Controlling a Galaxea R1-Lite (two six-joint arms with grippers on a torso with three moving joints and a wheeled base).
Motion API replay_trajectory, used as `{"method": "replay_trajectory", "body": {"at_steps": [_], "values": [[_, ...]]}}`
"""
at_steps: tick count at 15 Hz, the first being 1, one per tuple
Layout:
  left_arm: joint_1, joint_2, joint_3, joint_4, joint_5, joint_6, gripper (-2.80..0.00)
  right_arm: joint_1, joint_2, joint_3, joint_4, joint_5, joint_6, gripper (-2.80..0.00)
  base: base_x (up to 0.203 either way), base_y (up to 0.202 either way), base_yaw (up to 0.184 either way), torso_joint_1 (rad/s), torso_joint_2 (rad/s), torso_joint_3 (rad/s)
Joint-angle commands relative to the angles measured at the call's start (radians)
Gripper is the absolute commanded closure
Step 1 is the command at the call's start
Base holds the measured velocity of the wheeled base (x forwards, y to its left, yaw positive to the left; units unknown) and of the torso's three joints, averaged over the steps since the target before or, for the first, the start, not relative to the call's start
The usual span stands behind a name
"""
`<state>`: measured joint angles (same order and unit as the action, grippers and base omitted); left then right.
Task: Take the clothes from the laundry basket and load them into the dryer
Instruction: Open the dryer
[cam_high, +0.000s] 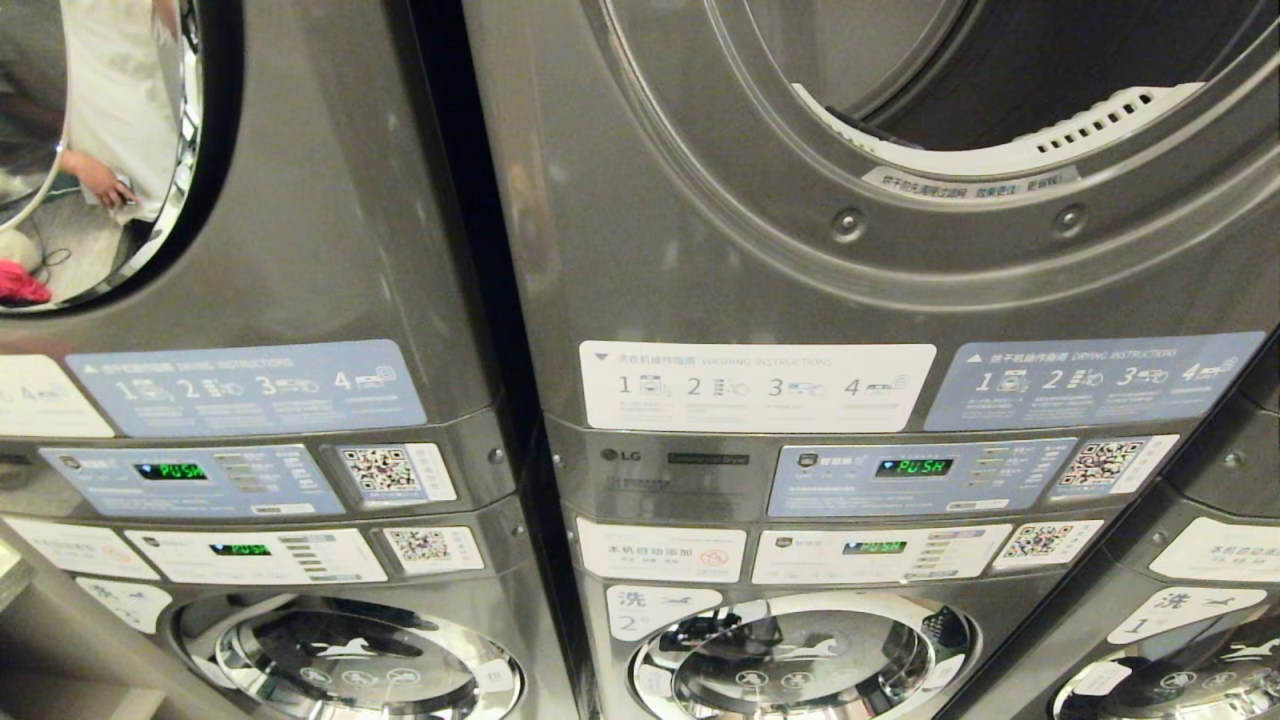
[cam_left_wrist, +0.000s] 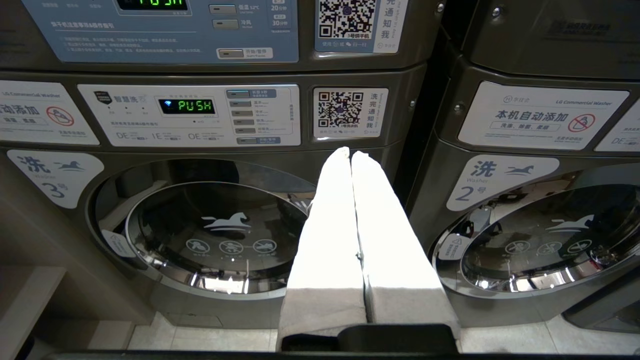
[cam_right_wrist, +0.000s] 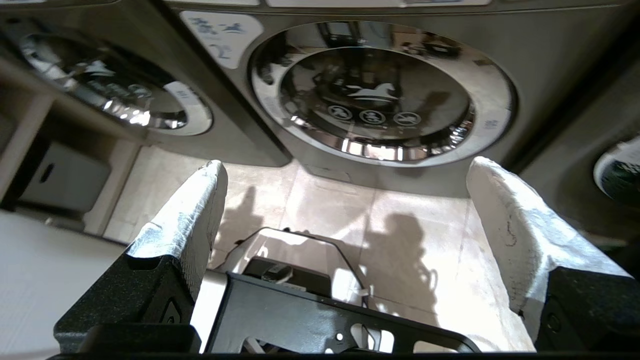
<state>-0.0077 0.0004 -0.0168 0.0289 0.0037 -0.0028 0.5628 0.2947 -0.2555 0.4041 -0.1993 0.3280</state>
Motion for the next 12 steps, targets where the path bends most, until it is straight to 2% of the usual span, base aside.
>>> {"method": "replay_trajectory", "body": {"at_steps": [1,4,6,9,11,12], "values": [[0.000,-0.002,0.000,0.000,0.001,0.000,0.00,-0.084,0.095,-0.023,0.011,0.001,0.005,-2.80,0.000,0.000,0.000,0.000,0.00,0.000],[0.000,-0.002,0.000,0.000,0.001,0.000,0.00,-0.252,0.145,-0.012,0.031,0.040,-0.016,-2.80,0.000,0.000,0.000,0.000,0.00,0.000],[0.000,-0.002,0.000,0.000,0.001,0.000,0.00,-0.392,0.079,0.015,0.064,0.072,-0.066,-2.80,0.000,0.000,0.000,0.000,0.00,0.000],[0.000,-0.002,0.000,0.000,-0.001,0.000,0.00,-0.439,-0.021,0.035,0.083,0.139,-0.174,-2.80,0.000,0.000,0.000,0.000,0.00,0.000],[0.000,-0.002,0.000,0.000,0.001,0.000,0.00,-0.440,-0.019,0.036,0.084,0.143,-0.178,-2.80,0.000,0.000,0.000,0.000,0.00,0.000],[0.000,-0.002,0.000,0.000,0.001,0.000,0.00,-0.440,-0.019,0.036,0.084,0.143,-0.178,0.00,0.000,0.000,0.000,0.000,0.00,0.000]]}}
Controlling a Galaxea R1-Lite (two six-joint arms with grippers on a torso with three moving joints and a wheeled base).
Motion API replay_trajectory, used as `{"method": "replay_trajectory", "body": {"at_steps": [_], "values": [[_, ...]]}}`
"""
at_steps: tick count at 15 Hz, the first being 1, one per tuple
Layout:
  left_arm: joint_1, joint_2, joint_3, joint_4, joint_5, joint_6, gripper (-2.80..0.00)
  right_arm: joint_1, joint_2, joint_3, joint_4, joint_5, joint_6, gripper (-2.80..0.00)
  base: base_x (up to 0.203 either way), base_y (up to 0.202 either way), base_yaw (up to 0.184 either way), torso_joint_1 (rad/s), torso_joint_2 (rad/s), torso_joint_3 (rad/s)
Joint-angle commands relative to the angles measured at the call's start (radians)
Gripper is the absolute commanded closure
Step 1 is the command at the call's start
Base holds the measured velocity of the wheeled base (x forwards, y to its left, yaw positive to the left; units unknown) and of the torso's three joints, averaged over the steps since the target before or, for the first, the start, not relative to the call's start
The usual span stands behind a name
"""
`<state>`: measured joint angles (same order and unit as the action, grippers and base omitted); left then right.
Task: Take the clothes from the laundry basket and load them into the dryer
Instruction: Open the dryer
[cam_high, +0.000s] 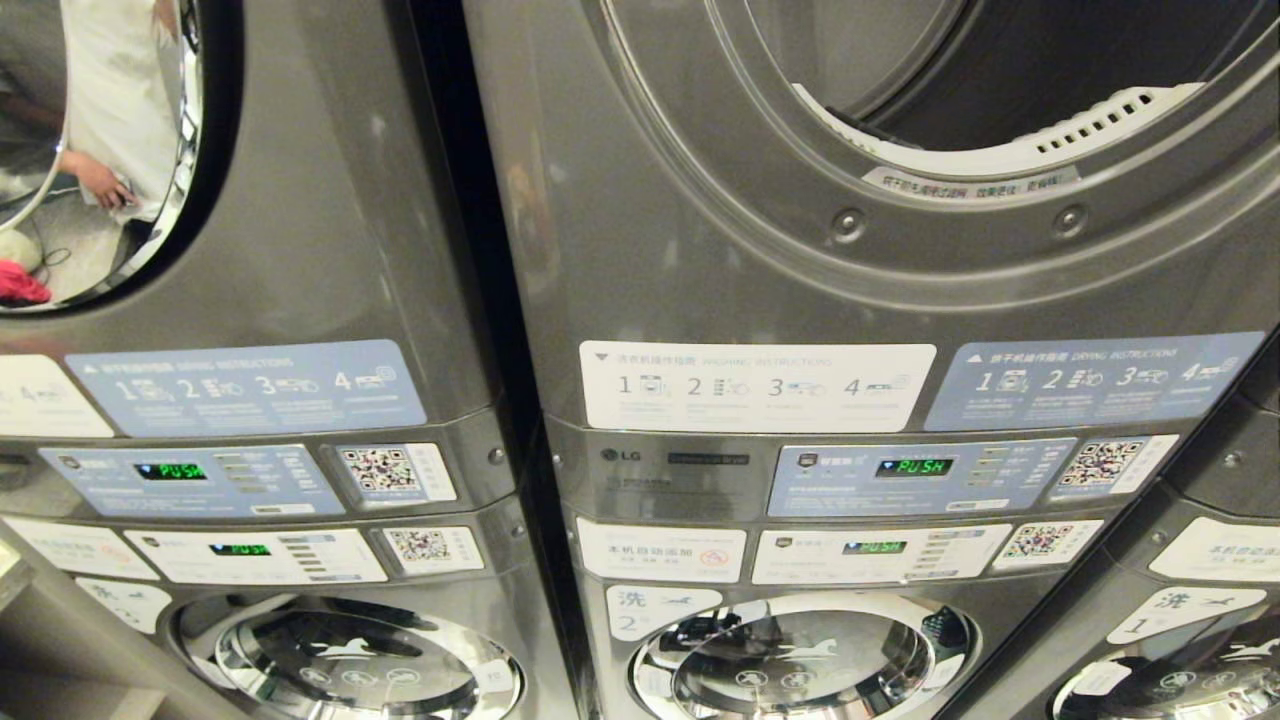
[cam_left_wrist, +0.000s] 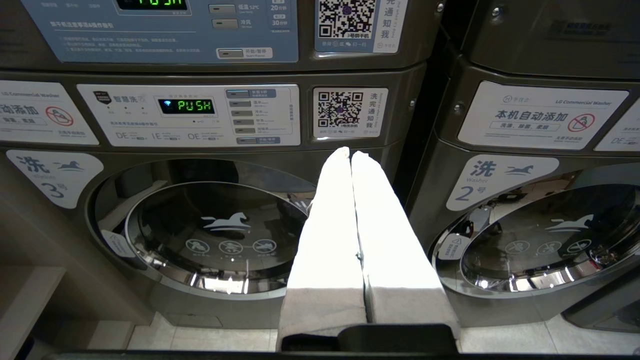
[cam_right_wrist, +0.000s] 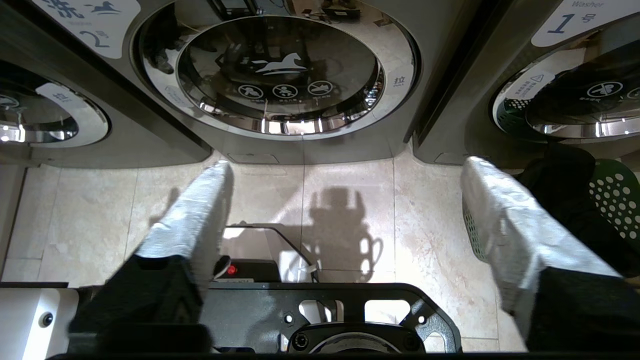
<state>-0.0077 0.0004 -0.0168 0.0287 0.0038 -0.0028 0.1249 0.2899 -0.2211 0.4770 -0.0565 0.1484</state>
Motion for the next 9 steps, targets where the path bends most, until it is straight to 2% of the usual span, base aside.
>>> {"method": "replay_trajectory", "body": {"at_steps": [1,6,9], "values": [[0.000,-0.002,0.000,0.000,0.000,0.000,0.00,-0.002,-0.015,0.003,0.011,0.001,0.002,0.00,0.000,0.000,0.000,0.000,0.00,0.000],[0.000,-0.002,0.000,0.000,0.001,0.000,0.00,-0.004,-0.014,0.003,0.009,0.003,0.003,0.00,0.000,0.000,0.000,0.000,0.00,0.000],[0.000,-0.002,0.000,0.000,0.001,0.000,0.00,-0.050,0.022,0.009,0.003,0.001,-0.001,0.00,0.000,0.000,0.000,0.000,0.00,0.000]]}}
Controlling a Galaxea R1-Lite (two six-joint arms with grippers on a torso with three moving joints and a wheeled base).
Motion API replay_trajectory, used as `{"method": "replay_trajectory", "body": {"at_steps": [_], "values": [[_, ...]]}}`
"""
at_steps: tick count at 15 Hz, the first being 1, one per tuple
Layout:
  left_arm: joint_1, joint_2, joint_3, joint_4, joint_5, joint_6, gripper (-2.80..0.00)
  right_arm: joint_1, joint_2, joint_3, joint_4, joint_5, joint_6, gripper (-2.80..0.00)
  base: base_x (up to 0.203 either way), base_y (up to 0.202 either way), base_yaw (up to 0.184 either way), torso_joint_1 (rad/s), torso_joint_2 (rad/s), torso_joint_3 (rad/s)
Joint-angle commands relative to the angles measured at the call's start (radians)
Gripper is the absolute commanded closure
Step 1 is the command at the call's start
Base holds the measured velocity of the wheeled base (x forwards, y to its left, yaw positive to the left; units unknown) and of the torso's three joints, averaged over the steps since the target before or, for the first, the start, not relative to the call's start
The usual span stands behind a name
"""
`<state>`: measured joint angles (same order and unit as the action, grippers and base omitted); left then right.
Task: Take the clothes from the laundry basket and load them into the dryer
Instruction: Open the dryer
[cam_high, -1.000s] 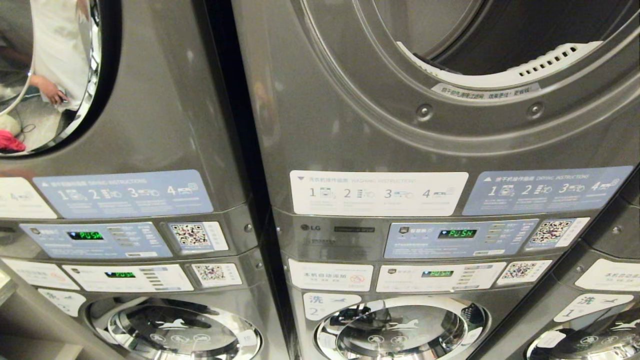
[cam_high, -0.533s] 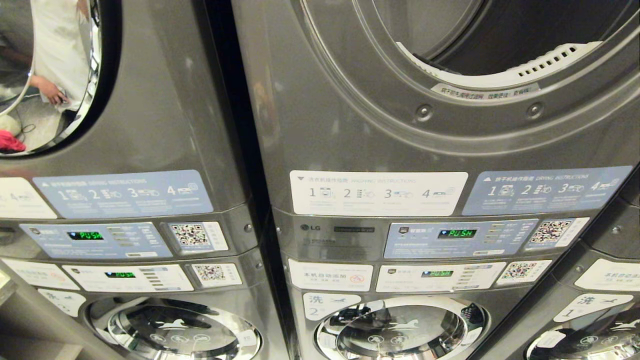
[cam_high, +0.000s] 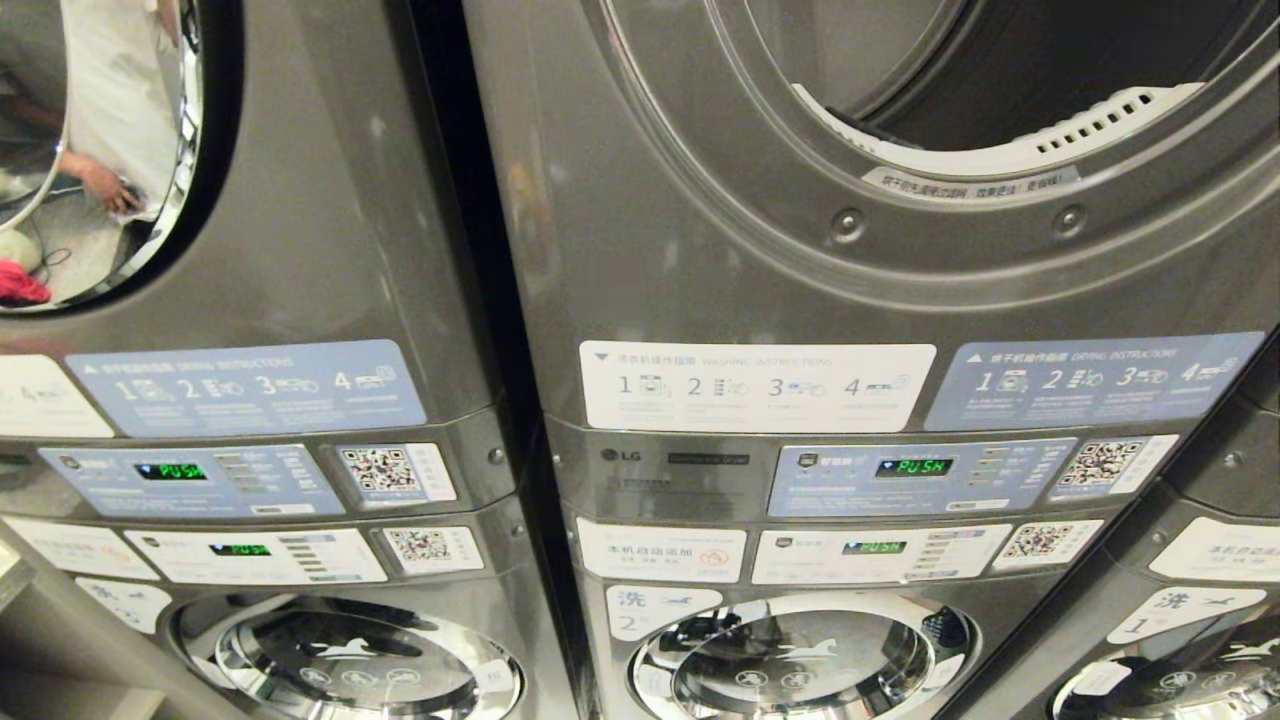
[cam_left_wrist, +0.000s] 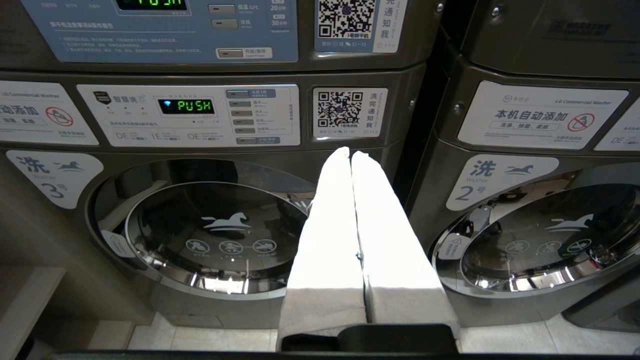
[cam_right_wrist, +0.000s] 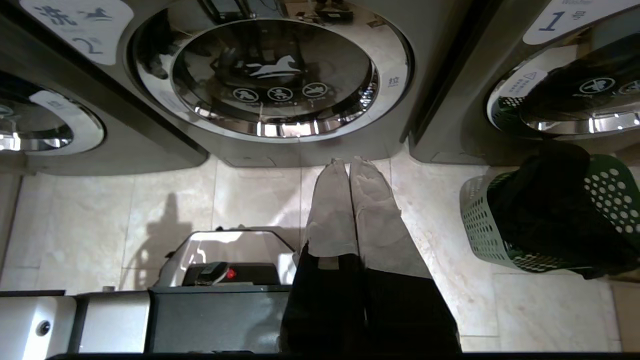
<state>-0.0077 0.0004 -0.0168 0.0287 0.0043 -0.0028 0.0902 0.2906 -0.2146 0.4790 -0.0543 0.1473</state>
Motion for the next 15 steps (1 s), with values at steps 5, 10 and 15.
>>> {"method": "replay_trajectory", "body": {"at_steps": [5,10,15], "values": [[0.000,-0.002,0.000,0.000,0.000,0.000,0.00,-0.093,-0.106,0.048,-0.082,0.003,-0.112,0.00,0.000,0.000,0.000,0.000,0.00,0.000],[0.000,-0.002,0.000,0.000,0.000,0.000,0.00,-0.093,-0.291,0.080,-0.128,0.048,-0.256,0.00,0.000,0.000,0.000,0.000,0.00,0.000],[0.000,-0.002,0.000,0.000,0.000,0.000,0.00,-0.093,-0.291,0.080,-0.129,0.051,-0.250,0.00,0.000,0.000,0.000,0.000,0.00,0.000]]}}
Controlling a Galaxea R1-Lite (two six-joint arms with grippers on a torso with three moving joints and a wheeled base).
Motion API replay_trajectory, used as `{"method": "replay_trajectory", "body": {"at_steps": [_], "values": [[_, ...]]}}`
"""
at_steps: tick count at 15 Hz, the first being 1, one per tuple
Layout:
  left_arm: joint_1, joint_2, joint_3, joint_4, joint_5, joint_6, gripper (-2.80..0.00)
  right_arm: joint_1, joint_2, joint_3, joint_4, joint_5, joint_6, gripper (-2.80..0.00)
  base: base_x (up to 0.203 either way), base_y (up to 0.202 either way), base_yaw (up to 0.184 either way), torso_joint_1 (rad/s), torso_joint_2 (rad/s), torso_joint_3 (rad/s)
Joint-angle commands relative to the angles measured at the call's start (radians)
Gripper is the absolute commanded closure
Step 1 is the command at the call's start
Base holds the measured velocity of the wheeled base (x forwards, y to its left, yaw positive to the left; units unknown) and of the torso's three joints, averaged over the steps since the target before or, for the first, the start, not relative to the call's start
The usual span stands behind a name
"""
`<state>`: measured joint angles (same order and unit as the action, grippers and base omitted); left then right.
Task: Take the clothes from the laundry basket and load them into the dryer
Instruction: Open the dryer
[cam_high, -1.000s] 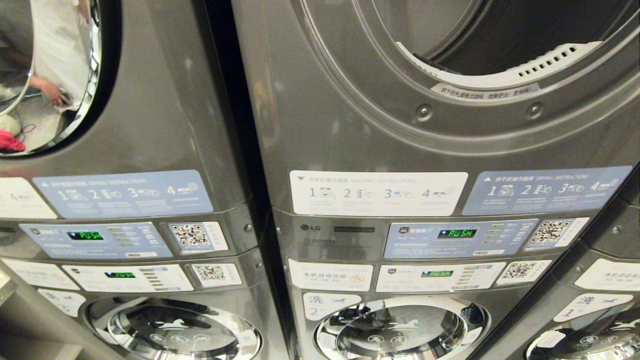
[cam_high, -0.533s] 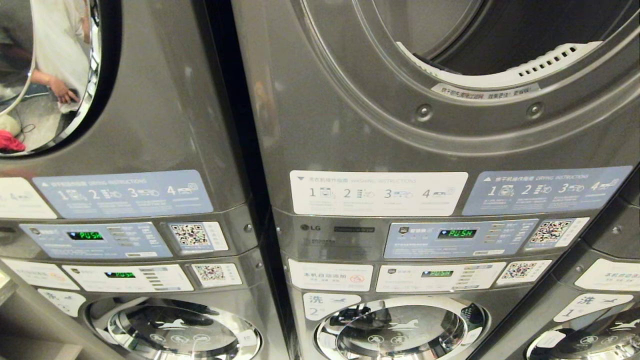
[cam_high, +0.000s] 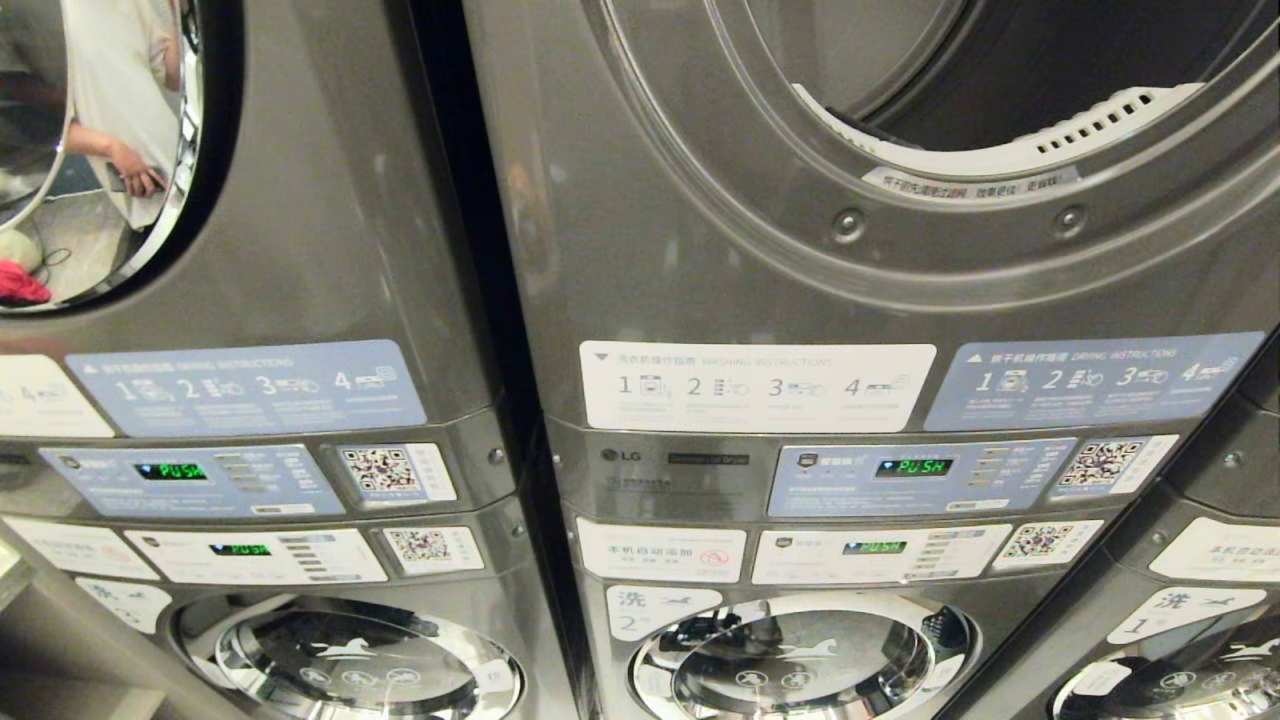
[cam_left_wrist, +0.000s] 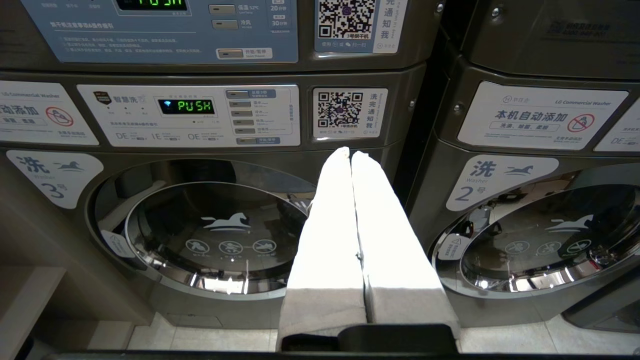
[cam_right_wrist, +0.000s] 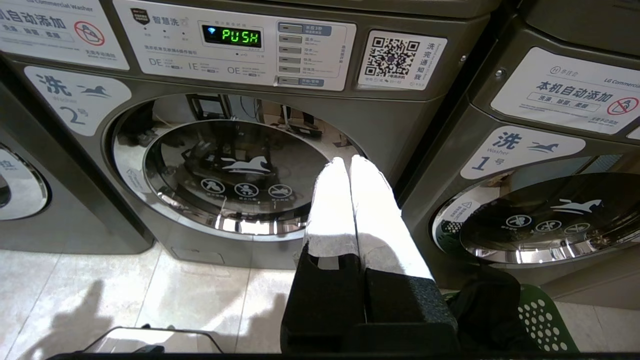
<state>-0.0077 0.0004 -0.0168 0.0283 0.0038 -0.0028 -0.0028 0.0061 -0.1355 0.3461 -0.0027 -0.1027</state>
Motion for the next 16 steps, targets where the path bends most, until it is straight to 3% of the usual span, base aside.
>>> {"method": "replay_trajectory", "body": {"at_steps": [1,4,7,12,16], "values": [[0.000,-0.002,0.000,0.001,0.001,0.000,0.00,0.000,-0.006,0.001,0.004,0.000,0.000,0.00,0.000,0.000,0.000,0.000,0.00,0.000],[0.000,-0.002,0.000,0.000,0.001,0.000,0.00,0.000,-0.006,0.019,-0.065,0.001,-0.011,0.00,0.000,0.000,0.000,0.000,0.00,0.000],[0.000,-0.002,0.000,0.001,0.001,0.000,0.00,0.000,-0.006,0.129,-0.360,0.020,-0.040,0.00,0.000,0.000,0.000,0.000,0.00,0.000],[0.000,-0.002,0.000,0.001,0.000,0.000,0.00,0.000,-0.006,0.136,-0.341,0.023,0.034,0.00,0.000,0.000,0.000,0.000,0.00,0.000],[0.000,-0.002,0.000,0.001,-0.001,0.000,0.00,0.000,-0.006,0.136,-0.342,0.023,0.043,0.00,0.000,0.000,0.000,0.000,0.00,0.000]]}}
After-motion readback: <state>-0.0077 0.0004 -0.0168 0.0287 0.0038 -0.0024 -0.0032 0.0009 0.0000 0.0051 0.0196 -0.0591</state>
